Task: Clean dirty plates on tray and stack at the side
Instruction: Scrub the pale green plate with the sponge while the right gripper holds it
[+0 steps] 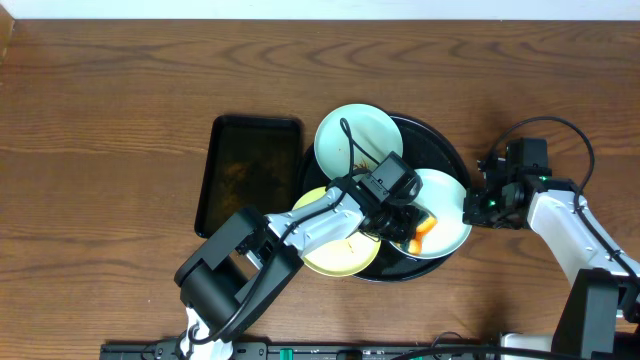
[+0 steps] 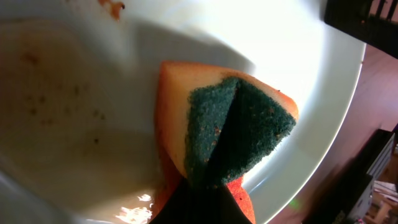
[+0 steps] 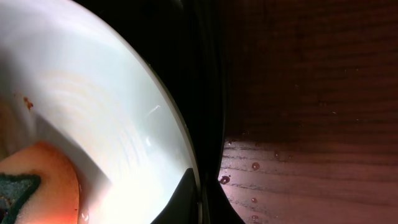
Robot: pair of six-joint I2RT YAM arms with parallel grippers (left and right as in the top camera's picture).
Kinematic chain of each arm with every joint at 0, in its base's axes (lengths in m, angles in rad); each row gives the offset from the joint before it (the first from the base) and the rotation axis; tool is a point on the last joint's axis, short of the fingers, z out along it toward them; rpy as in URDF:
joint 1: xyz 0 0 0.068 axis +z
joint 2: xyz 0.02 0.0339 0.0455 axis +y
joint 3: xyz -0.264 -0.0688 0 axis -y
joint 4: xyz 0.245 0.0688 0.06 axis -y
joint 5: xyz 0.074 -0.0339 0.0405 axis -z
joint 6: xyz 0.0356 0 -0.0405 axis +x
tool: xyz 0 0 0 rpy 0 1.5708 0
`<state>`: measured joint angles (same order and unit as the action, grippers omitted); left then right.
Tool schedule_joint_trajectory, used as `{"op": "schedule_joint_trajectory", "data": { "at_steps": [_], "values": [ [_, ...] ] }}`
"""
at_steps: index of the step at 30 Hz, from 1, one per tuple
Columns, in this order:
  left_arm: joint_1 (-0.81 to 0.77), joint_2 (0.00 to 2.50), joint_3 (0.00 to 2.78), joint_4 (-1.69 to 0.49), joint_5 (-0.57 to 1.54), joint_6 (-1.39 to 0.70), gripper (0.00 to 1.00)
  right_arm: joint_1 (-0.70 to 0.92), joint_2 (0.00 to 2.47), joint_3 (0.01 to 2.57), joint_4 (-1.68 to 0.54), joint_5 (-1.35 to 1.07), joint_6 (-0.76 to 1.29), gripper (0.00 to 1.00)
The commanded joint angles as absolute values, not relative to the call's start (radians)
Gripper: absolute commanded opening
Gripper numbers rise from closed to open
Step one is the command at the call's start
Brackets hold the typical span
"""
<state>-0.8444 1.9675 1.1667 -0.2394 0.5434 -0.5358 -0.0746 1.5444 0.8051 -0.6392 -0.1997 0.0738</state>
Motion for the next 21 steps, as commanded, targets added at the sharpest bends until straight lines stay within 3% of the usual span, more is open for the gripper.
{"op": "schedule_joint_trajectory", "data": {
  "at_steps": [1, 12, 21],
  "values": [
    [-0.857, 1.991, 1.141, -0.269, 0.51, -0.561, 0.07, -0.081, 1.549, 0.797, -0.641, -0.154, 0.07, 0.01],
    [-0.856, 1.991, 1.141, 0.027, 0.134, -0.456, 0.08, -0.081, 1.549, 0.797, -0.652, -0.154, 0.07, 0.01],
    [-0.856, 1.991, 1.141, 0.163, -0.05, -0.393, 0.08, -0.081, 1.549, 0.797, -0.659, -0.155, 0.07, 0.01]
  ]
}}
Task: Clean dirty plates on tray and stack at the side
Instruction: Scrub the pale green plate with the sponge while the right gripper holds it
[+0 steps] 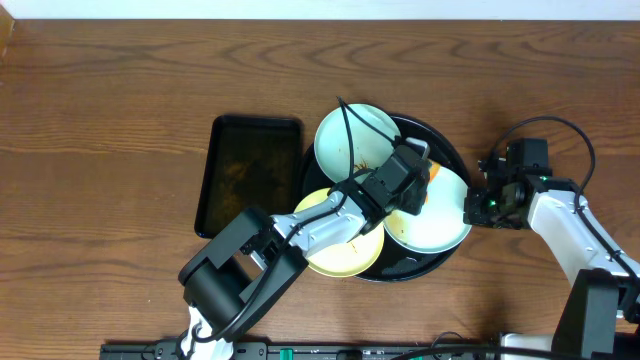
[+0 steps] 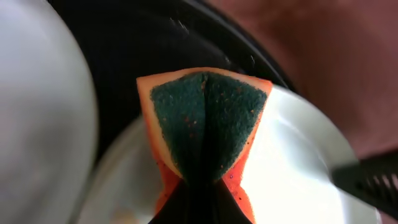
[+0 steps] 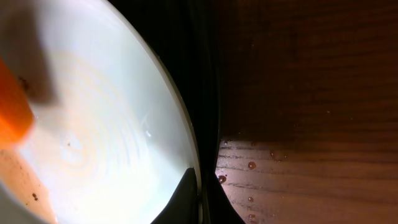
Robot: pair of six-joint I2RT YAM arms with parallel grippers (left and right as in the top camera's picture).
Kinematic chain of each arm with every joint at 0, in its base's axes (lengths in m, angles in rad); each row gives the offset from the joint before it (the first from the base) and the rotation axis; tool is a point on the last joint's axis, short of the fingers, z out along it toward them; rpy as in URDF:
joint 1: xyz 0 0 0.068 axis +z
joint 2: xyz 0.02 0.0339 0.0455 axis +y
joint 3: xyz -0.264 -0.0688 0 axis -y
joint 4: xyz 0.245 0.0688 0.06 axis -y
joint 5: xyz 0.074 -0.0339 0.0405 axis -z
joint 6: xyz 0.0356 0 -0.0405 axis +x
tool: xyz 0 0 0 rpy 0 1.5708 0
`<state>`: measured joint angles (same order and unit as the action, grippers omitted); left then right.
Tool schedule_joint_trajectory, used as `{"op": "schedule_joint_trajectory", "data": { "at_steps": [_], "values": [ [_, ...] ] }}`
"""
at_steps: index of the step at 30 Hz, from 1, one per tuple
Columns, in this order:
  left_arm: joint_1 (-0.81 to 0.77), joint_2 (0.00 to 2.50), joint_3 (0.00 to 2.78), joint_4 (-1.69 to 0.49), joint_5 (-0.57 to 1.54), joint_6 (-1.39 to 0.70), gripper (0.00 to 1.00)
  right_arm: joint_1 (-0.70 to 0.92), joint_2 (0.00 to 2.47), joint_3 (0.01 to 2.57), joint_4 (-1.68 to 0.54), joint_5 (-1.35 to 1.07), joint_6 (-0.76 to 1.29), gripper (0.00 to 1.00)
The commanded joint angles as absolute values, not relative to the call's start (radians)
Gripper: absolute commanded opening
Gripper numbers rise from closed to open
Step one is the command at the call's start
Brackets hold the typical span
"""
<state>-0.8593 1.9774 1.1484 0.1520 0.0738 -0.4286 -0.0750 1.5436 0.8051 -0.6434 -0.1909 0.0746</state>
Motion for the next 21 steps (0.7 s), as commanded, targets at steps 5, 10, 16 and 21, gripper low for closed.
{"op": "schedule_joint_trajectory", "data": {
  "at_steps": [5, 10, 16, 21],
  "values": [
    [-0.853, 1.992, 1.139, 0.149, -0.072, -0.393, 0.08, -0.081, 1.549, 0.797, -0.662, -0.155, 0.07, 0.01],
    [-0.854, 1.992, 1.138, 0.11, -0.026, -0.393, 0.08, -0.081, 1.549, 0.797, -0.659, -0.155, 0.07, 0.01],
    [-0.857, 1.996, 1.138, 0.175, 0.014, -0.393, 0.08, -0.081, 1.549, 0.797, -0.659, -0.155, 0.07, 0.01],
    [-0.857, 2.03, 1.138, 0.197, 0.015, -0.393, 0.08, -0.081, 1.549, 0.797, -0.663, -0.155, 0.07, 0.01]
  ]
}}
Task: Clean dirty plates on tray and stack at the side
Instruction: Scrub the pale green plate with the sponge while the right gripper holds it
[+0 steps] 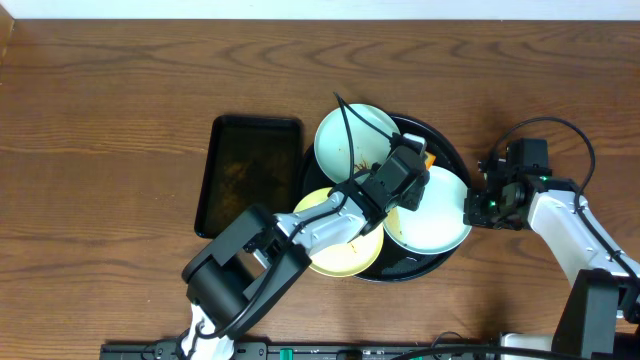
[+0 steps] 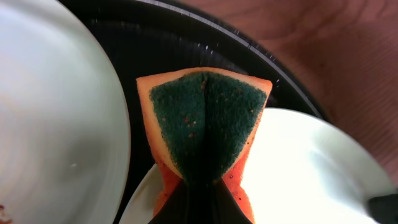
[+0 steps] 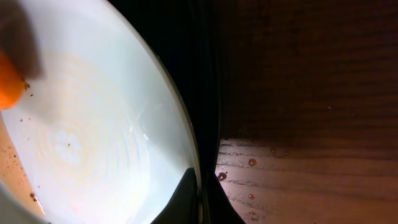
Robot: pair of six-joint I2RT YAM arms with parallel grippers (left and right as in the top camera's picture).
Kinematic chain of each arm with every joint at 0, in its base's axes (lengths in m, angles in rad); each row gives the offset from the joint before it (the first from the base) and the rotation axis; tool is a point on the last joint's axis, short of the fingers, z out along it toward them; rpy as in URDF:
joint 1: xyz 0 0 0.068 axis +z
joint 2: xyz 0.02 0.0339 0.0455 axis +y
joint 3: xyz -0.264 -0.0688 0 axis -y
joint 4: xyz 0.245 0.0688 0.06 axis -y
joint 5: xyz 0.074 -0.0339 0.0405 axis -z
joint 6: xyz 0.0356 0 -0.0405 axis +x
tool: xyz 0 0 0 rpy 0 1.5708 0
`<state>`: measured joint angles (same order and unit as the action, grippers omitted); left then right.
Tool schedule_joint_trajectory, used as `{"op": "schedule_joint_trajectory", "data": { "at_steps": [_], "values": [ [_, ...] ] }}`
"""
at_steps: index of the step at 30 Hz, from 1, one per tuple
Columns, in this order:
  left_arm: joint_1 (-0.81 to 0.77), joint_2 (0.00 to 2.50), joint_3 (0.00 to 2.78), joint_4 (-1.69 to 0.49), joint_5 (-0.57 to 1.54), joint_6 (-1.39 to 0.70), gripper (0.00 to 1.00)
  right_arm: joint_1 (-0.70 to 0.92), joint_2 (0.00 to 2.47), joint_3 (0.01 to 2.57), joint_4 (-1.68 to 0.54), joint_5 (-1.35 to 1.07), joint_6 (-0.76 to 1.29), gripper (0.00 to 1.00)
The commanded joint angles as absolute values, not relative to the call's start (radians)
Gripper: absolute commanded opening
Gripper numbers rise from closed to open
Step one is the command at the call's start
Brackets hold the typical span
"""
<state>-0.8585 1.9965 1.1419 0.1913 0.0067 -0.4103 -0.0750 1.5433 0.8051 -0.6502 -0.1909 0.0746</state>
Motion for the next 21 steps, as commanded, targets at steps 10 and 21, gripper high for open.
{"op": "schedule_joint_trajectory", "data": {
  "at_steps": [10, 21],
  "values": [
    [-0.861, 2.03, 1.139, 0.102, 0.083, -0.393, 0.08, -0.081, 1.549, 0.797, -0.662, -0.155, 0.07, 0.01],
    [-0.859, 1.784, 1.139, -0.192, 0.105, -0.393, 0.08, -0.081, 1.549, 0.797, -0.655, -0.154, 0.07, 0.01]
  ]
}}
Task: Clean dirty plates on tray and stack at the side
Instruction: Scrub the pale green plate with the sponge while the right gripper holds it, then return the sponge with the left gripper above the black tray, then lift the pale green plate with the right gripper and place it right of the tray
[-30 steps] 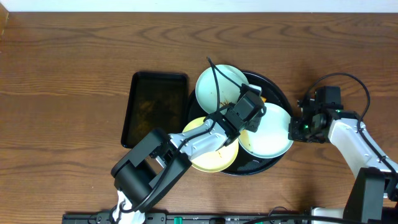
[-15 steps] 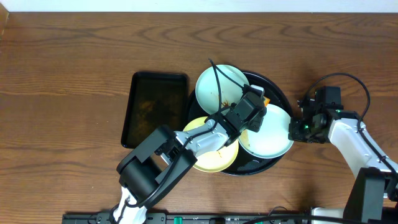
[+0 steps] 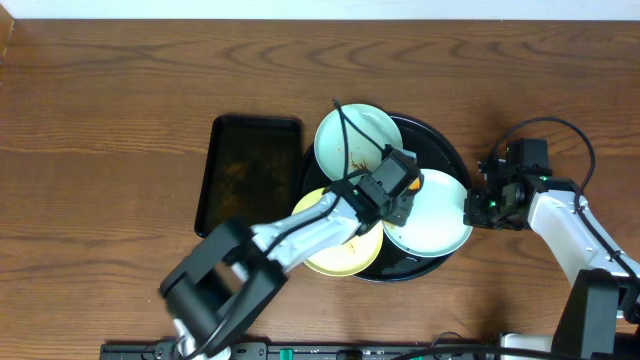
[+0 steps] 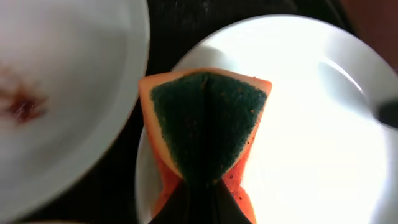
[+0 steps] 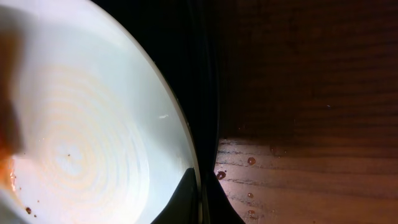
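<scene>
A round black tray (image 3: 440, 150) holds three plates. My left gripper (image 4: 202, 186) is shut on an orange sponge with a green scouring face (image 4: 205, 124), folded between its jaws, over the left edge of the white plate (image 3: 440, 220) at the tray's right. My right gripper (image 5: 200, 186) is shut on that white plate's right rim (image 5: 180, 124), pinching it against the tray's edge. A pale green plate (image 3: 355, 135) with red smears (image 4: 22, 106) sits at the tray's back. A yellow plate (image 3: 335, 255) lies at the front left, partly under my left arm.
A black rectangular tray (image 3: 250, 175) with brownish residue lies left of the round tray. Water drops (image 5: 250, 162) dot the wooden table by the tray's right edge. The right arm's cable loops above the right wrist.
My left gripper with the sponge has moved from the plate's far edge over the black tray toward its left side, over the white surface. The right gripper still pinches the rim.
The sponge was first pressed on the white plate's near part among brown residue. Then it was at the plate's far edge over the black tray, and stayed about there. Now it is back over the plate, whose surface looks whiter. The right gripper held the rim throughout.
</scene>
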Robot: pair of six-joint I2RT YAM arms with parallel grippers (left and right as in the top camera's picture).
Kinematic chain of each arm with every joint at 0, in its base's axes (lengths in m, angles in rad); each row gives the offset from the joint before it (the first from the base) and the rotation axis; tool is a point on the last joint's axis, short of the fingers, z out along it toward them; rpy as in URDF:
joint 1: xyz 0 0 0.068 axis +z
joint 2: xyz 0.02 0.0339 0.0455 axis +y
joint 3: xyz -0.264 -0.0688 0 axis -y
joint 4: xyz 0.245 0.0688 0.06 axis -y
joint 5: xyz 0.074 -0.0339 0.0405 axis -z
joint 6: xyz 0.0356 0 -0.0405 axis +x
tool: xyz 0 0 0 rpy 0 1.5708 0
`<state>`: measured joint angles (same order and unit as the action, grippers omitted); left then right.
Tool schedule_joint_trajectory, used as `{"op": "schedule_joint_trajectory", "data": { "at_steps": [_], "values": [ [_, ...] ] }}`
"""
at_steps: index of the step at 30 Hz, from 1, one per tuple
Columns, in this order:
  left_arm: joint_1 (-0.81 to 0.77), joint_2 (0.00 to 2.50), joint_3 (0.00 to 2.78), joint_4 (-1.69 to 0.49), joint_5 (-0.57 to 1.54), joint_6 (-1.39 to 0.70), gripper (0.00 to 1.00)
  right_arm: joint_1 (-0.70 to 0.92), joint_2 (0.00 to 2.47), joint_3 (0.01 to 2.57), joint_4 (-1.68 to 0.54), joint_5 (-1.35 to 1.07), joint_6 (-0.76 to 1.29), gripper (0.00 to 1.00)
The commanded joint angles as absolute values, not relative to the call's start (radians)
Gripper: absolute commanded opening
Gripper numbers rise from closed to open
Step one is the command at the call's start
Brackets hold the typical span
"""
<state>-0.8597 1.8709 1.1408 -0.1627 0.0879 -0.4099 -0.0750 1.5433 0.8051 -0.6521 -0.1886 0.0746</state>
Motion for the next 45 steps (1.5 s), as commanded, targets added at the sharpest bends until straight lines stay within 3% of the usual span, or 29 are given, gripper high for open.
{"op": "schedule_joint_trajectory", "data": {
  "at_steps": [1, 3, 6, 9, 13, 17, 29, 39, 45],
  "values": [
    [-0.857, 1.762, 1.139, -0.216, 0.104, -0.393, 0.08, -0.081, 1.549, 0.797, -0.655, -0.154, 0.07, 0.01],
    [-0.851, 1.723, 1.139, -0.251, 0.104, -0.393, 0.08, -0.081, 1.549, 0.797, -0.651, -0.155, 0.07, 0.07],
    [-0.83, 1.673, 1.139, -0.304, 0.099, -0.393, 0.08, -0.081, 1.549, 0.797, -0.64, -0.155, 0.071, 0.34],
    [-0.791, 1.633, 1.139, -0.385, 0.06, -0.393, 0.08, -0.081, 1.549, 0.797, -0.636, -0.155, 0.074, 0.38],
    [-0.709, 1.588, 1.139, -0.513, 0.033, -0.393, 0.08, -0.081, 1.549, 0.797, -0.632, -0.16, 0.074, 0.31],
    [-0.578, 1.545, 1.139, -0.617, 0.033, -0.393, 0.08, -0.081, 1.55, 0.797, -0.633, -0.193, 0.074, 0.01],
    [-0.23, 1.499, 1.139, -0.795, 0.035, -0.392, 0.08, -0.081, 1.518, 0.826, -0.617, -0.181, 0.078, 0.01],
    [-0.136, 1.499, 1.139, -0.81, 0.034, -0.393, 0.08, -0.074, 1.344, 0.876, -0.624, -0.094, 0.047, 0.01],
    [-0.134, 1.499, 1.139, -0.81, 0.034, -0.393, 0.08, -0.025, 1.255, 0.877, -0.623, 0.154, 0.042, 0.01]
  ]
}}
